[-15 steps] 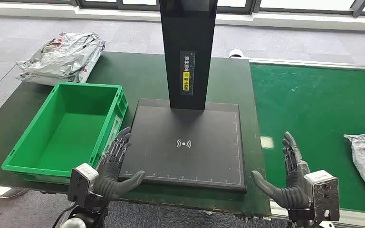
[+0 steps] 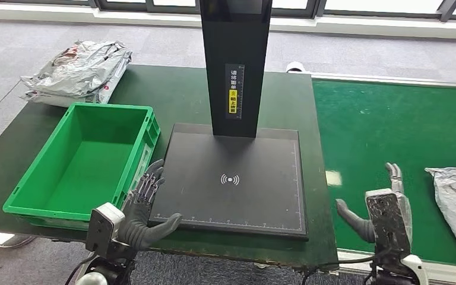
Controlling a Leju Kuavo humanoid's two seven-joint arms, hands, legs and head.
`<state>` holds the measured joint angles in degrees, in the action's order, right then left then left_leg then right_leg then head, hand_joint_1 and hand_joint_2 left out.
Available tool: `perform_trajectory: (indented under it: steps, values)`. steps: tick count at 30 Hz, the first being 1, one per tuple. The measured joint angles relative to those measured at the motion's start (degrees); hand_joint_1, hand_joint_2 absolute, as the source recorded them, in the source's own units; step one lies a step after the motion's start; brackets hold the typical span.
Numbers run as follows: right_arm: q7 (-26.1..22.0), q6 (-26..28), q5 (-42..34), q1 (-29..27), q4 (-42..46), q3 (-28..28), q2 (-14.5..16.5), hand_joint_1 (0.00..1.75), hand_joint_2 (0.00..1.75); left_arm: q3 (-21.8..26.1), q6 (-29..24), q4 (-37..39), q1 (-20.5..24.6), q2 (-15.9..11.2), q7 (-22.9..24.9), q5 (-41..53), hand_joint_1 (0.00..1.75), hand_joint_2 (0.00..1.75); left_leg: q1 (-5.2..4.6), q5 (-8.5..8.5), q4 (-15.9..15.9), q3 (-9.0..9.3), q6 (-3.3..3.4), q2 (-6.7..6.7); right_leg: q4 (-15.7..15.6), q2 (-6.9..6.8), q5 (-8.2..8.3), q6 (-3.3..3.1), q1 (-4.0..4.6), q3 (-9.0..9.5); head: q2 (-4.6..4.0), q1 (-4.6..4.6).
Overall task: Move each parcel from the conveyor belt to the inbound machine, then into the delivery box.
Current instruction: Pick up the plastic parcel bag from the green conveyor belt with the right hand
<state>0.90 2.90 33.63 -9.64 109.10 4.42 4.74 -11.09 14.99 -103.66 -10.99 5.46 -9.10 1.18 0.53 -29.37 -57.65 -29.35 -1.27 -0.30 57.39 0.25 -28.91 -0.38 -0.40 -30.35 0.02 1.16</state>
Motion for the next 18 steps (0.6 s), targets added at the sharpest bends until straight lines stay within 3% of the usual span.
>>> perform_trajectory:
  steps: [4, 6, 14, 18]
  values:
    - [4.15, 1.37, 7.89, 4.22, -3.44, 2.95, -0.82, 0.00, 1.75, -0.32, 0.01, 0.05, 0.15, -0.11, 0.28, -0.17, 0.00, 1.75, -0.04, 0.02, 0.00, -0.01, 0.00, 0.03, 0.00, 0.02, 0.05, 0.02, -0.02, -0.04, -0.01, -0.01]
    - [5.97, 1.84, 12.05, 7.91, -7.34, 5.08, -2.73, 0.00, 1.75, -0.81, 0.07, 0.21, 0.52, -0.24, 0.41, -0.46, 0.00, 1.75, -0.05, 0.07, -0.02, -0.01, 0.05, 0.03, -0.01, 0.03, 0.10, 0.07, -0.04, -0.06, -0.01, -0.02]
    - [8.78, 3.87, 16.49, 20.22, -29.62, 11.76, -16.26, 0.00, 1.75, -1.99, 1.42, 1.61, 2.26, -0.84, 0.88, -1.12, 0.00, 1.75, -0.21, 0.23, -0.11, -0.15, 0.31, -0.05, -0.03, -0.03, 0.30, 0.33, -0.28, -0.10, -0.01, -0.01]
    - [11.12, 0.33, 17.32, 25.86, -40.78, 12.28, -21.30, 0.00, 1.75, -2.27, 1.64, 2.44, 2.91, -1.42, 0.86, -1.77, 0.00, 1.75, -0.29, 0.27, -0.11, -0.19, 0.36, -0.02, -0.02, -0.01, 0.35, 0.40, -0.36, -0.17, 0.00, -0.01]
